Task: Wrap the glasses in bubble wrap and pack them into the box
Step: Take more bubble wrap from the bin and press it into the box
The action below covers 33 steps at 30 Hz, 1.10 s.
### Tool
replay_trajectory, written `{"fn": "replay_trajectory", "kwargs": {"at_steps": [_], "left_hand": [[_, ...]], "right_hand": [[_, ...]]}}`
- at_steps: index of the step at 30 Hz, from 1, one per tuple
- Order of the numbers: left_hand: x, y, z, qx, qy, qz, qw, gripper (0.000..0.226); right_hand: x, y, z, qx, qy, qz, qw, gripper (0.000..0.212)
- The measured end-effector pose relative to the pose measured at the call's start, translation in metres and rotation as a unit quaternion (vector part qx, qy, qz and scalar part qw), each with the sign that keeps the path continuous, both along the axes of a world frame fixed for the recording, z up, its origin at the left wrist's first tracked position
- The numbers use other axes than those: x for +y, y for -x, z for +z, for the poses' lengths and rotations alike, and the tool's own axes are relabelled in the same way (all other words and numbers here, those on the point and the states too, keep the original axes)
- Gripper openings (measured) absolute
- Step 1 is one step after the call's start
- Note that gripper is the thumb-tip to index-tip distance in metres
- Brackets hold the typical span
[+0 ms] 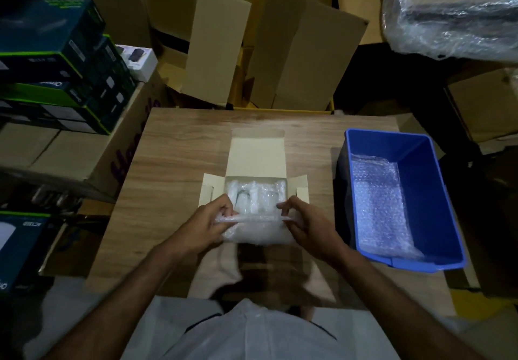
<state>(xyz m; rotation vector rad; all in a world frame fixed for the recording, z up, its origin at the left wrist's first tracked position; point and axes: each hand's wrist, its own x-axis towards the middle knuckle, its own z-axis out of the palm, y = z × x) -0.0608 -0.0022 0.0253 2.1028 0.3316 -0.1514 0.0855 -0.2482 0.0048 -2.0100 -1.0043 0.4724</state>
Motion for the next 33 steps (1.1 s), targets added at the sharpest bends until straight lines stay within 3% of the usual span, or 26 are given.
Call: {"fn": "replay_trajectory", "kwargs": {"at_steps": [2,4,11,15,19,22,27,33], "left_hand": [[0.002,-0.003,0.002,-0.003,-0.028,-0.035,0.999,0.029],[0.006,-0.008,0.002,-0.004,-0.031,-0.055,0.998,0.037],[0.020,-0.011,0.000,0.028,0.008,-0.051,0.998,0.026],[0.024,-0.020,-0.005,0.003,-0.006,-0.026,1.000,0.025],[0.030,-0.027,-0.013,0.026,-0.095,-0.042,0.994,0.031],[0.024,-0.029,-0.016,0.069,-0.163,-0.077,0.981,0.040],[0.010,-0.032,-0.020,0.063,-0.314,-0.141,0.937,0.016],[0.008,-0.034,-0.030,0.074,-0.355,-0.181,0.914,0.016]], "right_hand": [[0.005,0.002,-0.001,-0.040,0.035,0.030,0.998,0.037],[0.009,0.001,-0.002,-0.070,0.061,0.054,0.994,0.041],[0.015,-0.007,0.001,-0.034,0.061,0.058,0.996,0.024],[0.022,-0.014,-0.004,-0.047,0.039,0.032,0.998,0.016],[0.027,-0.018,-0.010,-0.027,0.085,0.032,0.996,0.038],[0.031,-0.018,-0.016,-0.071,0.143,0.076,0.984,0.024],[0.036,-0.021,-0.025,-0.097,0.216,0.128,0.963,0.022],[0.040,-0.023,-0.013,-0.207,0.296,0.214,0.908,0.027]]}}
